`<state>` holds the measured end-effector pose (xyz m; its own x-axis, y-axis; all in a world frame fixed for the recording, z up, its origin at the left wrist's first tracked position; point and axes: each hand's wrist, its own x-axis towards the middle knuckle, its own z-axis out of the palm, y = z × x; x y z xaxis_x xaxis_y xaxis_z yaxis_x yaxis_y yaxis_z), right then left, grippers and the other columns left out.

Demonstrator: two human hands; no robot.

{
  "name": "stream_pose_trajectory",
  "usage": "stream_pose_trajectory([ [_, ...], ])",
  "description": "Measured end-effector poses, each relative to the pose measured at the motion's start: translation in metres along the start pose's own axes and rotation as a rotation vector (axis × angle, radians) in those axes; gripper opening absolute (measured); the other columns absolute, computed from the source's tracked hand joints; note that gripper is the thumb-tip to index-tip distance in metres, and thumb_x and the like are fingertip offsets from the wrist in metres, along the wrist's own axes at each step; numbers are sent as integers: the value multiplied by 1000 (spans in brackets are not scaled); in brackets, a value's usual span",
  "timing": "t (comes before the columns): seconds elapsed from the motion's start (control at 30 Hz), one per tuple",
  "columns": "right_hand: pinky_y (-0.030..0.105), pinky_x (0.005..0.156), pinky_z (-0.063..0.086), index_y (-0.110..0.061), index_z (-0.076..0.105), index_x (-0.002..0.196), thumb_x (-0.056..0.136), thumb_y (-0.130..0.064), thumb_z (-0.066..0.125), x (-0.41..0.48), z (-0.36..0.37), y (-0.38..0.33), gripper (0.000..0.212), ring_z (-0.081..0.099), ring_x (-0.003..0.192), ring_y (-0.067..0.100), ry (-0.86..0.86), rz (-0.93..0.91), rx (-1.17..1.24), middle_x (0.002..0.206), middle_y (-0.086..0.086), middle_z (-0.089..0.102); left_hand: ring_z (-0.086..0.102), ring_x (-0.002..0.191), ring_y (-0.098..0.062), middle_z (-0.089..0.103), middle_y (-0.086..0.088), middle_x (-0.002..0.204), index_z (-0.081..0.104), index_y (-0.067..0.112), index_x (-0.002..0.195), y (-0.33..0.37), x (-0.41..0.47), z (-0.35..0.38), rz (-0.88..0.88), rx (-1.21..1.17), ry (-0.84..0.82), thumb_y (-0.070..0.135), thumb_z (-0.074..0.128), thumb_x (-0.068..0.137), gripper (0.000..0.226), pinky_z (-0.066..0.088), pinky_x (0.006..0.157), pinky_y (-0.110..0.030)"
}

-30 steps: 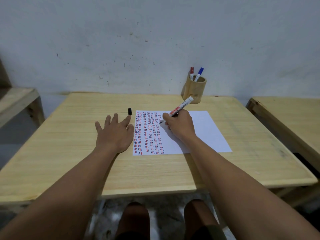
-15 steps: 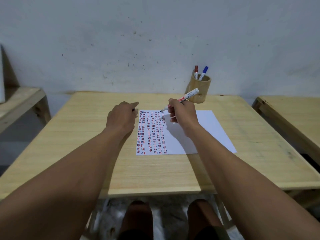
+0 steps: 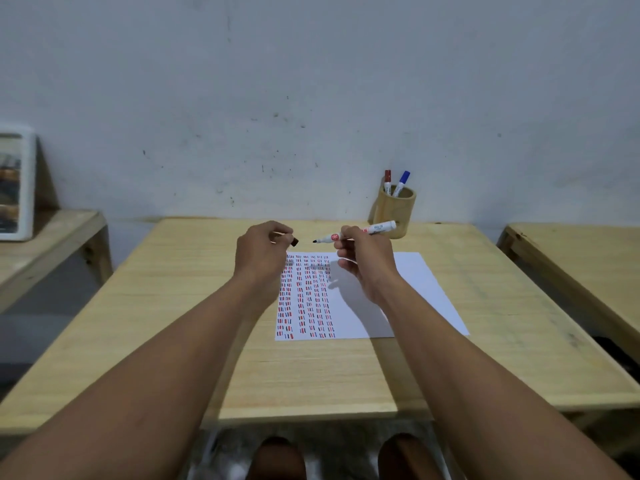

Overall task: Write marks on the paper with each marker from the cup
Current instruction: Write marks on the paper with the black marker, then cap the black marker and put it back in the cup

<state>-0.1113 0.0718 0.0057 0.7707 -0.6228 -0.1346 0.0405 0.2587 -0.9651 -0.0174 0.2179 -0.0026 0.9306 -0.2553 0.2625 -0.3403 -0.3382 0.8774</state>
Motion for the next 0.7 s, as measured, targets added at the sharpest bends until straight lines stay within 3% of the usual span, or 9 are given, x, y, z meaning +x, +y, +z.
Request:
stream_pose_trajectory([
  [0.13,21,54,50,-7,72,82,94,-12,62,-11,1,-15,16,55,56,9,-24,-46,83,69,4,65,46,39,-2,74,-1,86,76,14,99,19,-5,-1,-50,-173,-16,16,66,94,12,34,37,-9],
  [0.2,19,53,49,-7,71,80,94,-12,62,-16,1,-23,17,54,54,9,-29,-58,103,69,4,65,48,48,-4,76,-3,91,76,17,97,26,-7,-2,-84,-224,-27,18,67,93,10,37,41,-12],
  [0.3,19,51,49,-7,72,79,93,-12,64,-21,2,-31,17,55,53,8,-28,-75,102,68,4,67,57,72,-14,78,-3,94,76,23,93,37,-12,-4,-109,-288,-47,21,68,91,8,43,58,-22],
  [0.43,19,51,49,-3,74,88,94,-14,64,-26,-1,-38,16,55,52,8,-42,-91,95,68,3,67,65,85,-15,78,-3,97,75,23,94,50,-17,-4,-126,-365,-90,21,68,92,7,50,82,-33],
  [0.57,19,51,50,1,74,93,94,-13,64,-28,-4,-42,17,55,53,8,-53,-121,82,69,4,66,63,85,-14,77,-3,96,75,23,92,61,-22,-3,-111,-398,-136,21,68,92,7,50,85,-34],
  [0.7,19,53,50,-9,72,83,97,-19,66,-29,-7,-47,18,56,57,7,-60,-138,81,71,2,66,63,85,-13,77,0,93,76,20,94,72,-23,0,-85,-390,-151,21,67,93,9,51,83,-34],
])
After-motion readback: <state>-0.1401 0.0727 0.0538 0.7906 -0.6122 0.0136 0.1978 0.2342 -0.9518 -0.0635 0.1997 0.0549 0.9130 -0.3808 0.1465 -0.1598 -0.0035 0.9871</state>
